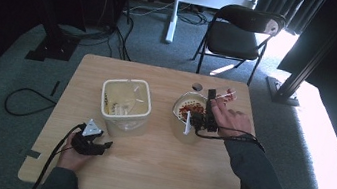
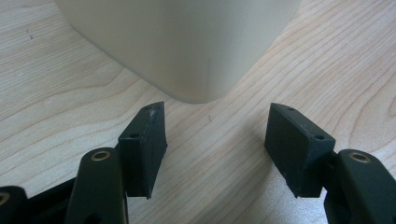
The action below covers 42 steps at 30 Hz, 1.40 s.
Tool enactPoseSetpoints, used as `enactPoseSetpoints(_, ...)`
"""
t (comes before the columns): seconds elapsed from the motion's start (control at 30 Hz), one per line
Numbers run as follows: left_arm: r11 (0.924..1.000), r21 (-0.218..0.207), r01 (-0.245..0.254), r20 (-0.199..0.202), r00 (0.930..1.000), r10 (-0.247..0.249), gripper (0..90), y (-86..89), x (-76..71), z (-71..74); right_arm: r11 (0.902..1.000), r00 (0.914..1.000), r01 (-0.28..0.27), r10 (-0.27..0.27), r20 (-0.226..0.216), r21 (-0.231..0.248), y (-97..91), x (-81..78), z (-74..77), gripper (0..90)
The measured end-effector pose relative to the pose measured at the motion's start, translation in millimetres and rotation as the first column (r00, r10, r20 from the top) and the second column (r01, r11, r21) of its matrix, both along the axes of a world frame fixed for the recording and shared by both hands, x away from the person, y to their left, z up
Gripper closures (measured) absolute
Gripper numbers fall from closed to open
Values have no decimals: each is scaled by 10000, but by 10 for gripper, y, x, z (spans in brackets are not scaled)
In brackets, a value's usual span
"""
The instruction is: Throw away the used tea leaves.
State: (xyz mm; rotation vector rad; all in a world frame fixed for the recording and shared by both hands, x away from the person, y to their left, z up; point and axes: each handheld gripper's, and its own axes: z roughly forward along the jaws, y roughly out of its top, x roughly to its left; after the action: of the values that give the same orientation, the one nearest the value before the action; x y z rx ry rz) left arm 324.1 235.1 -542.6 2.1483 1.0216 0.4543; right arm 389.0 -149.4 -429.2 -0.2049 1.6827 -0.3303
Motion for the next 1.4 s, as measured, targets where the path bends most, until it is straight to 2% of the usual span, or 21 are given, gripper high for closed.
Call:
enactPoseSetpoints(0.93,10000,-1,12,6,10000,-12,392,0,1,-1,9999,10000,-84,85,-26,63,4,5,-2,381)
enactPoseSetpoints(1.4,10000,15,16,1,10000,-16,392,0,1,0,9993,9998,-36,43,-186,385,-20,9,-25,379)
